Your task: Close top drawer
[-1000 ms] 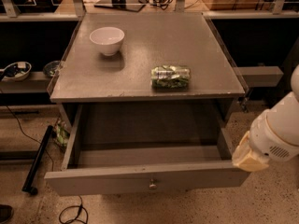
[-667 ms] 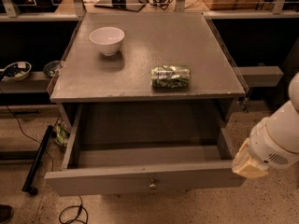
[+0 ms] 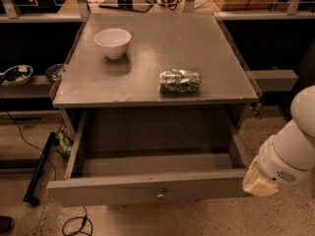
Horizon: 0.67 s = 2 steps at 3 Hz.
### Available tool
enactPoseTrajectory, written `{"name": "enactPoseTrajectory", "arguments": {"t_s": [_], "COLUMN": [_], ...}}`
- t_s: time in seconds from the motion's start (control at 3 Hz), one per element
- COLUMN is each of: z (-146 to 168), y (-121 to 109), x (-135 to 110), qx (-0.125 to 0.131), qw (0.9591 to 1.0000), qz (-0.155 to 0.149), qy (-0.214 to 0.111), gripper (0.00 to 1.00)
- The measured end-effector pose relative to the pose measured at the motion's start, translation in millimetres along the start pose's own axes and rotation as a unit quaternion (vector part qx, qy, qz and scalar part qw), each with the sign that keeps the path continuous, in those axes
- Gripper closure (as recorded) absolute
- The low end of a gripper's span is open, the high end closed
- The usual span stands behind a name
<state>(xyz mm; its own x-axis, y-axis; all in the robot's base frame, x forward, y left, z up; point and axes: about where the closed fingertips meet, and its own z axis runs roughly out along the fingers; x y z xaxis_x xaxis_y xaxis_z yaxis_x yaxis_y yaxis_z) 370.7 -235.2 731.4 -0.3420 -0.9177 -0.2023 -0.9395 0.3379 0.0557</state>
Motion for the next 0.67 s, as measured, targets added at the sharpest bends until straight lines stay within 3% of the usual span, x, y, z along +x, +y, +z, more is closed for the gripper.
{"name": "enactPoseTrajectory", "arguments": {"t_s": [0.33, 0.67], "z": [19.0, 56.4], "y": [5.3, 7.9], "x": [5.9, 11.9], "qx": [-0.012, -0.040], "qw": [0.9998, 0.9986], "qz": [0.009, 0.032], "qy": [0.009, 0.009], "gripper": [1.00, 1.00]}}
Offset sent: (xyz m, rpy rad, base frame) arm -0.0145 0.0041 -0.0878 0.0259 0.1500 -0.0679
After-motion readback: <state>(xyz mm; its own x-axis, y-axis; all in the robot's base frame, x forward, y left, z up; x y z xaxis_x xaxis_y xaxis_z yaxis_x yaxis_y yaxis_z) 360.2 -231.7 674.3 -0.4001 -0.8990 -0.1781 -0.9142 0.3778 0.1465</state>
